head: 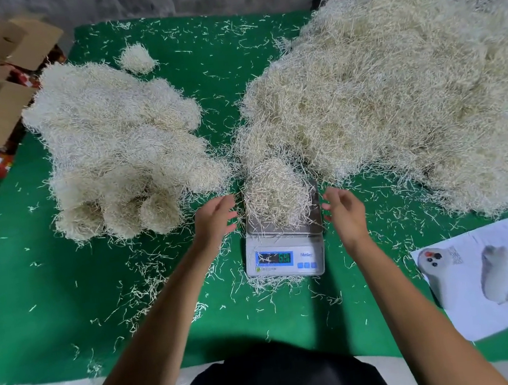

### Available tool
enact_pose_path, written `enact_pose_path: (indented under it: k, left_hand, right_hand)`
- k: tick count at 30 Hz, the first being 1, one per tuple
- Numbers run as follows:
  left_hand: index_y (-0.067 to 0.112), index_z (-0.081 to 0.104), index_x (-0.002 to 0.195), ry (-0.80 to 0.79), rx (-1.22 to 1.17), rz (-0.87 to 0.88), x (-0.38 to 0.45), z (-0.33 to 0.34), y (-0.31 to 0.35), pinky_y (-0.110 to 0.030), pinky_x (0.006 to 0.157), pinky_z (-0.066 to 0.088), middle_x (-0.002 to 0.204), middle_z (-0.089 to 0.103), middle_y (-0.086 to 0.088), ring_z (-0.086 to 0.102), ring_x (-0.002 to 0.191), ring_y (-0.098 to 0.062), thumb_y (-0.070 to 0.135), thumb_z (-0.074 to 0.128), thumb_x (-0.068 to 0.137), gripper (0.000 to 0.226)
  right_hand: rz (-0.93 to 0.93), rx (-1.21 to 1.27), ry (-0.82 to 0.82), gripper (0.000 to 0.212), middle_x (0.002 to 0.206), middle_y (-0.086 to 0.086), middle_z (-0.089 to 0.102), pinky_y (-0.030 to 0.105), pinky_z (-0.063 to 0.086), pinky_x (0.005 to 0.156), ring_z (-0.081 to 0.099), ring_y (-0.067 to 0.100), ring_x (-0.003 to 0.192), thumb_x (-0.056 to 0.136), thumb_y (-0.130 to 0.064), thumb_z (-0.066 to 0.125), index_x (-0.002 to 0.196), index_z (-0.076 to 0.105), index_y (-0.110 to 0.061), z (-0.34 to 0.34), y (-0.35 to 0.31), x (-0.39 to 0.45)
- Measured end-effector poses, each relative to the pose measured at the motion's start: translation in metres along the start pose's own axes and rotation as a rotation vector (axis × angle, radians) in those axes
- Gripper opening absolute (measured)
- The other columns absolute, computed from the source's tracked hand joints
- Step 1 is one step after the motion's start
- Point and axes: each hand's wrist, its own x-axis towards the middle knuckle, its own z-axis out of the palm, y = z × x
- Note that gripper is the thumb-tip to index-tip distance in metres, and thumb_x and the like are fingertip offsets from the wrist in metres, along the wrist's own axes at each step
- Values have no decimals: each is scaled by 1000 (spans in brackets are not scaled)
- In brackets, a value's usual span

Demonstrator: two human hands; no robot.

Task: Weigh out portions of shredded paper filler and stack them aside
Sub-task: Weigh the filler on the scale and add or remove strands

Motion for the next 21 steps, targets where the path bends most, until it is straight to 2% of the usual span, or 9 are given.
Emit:
enact_pose_path:
  k: [5, 7, 9, 13, 17, 19, 21]
  left_hand:
    - [1, 62, 122, 85, 14, -5, 1, 1, 3, -36, 79, 62, 106, 68, -8, 71, 100, -25, 33, 56, 103, 38]
    - [6, 67, 106, 180, 21, -17, 3, 1, 4, -39, 75, 63, 98, 70, -12, 73, 92, -26, 35, 59, 102, 30]
    - [11, 66, 89, 265, 26, -35, 5, 0, 2, -44, 72, 64, 93, 72, -20, 74, 86, -28, 35, 62, 100, 27]
    - [-5, 66, 96, 288, 48, -55, 8, -5, 0, -46, 70, 64, 94, 71, -28, 74, 86, -31, 35, 61, 100, 41]
    - [14, 56, 71, 339, 162, -31, 14, -1, 0, -54, 68, 62, 77, 64, -23, 70, 74, -31, 31, 63, 99, 33]
    - [11, 55, 77, 398, 187, -3, 22, 2, 1, -47, 61, 58, 72, 59, -17, 59, 66, -25, 30, 67, 96, 30]
    - [3, 54, 107, 444, 154, -37, 30, 7, 5, -36, 61, 52, 93, 63, -12, 58, 71, -22, 34, 70, 93, 37]
  right_hand:
    - [-2, 1, -8, 28, 114, -2, 68, 31, 55, 94, 67, 16, 107, 106, -35, 53, 122, 61, -14, -1, 1, -2]
    - [7, 17, -10, 26, 115, -1, 68, 33, 55, 96, 67, 17, 109, 106, -35, 54, 121, 61, -15, -1, -1, -3]
    - [9, 23, -17, 22, 114, -1, 68, 31, 56, 92, 68, 17, 105, 106, -34, 54, 117, 61, -17, -2, -2, -3]
    - [9, 20, -22, 20, 112, 0, 68, 24, 57, 77, 68, 11, 94, 105, -35, 55, 115, 60, -19, -3, -4, -2]
    - [10, 16, -28, 18, 102, -1, 68, 27, 57, 74, 67, 4, 79, 104, -39, 58, 109, 61, -22, 0, -4, 4]
    - [21, -19, -47, 23, 98, 1, 69, 37, 59, 75, 65, 13, 78, 104, -41, 58, 109, 62, -19, 1, -4, 8]
    - [49, -73, -75, 32, 94, 5, 72, 42, 62, 71, 68, 16, 71, 102, -47, 59, 107, 62, -16, 4, -4, 12]
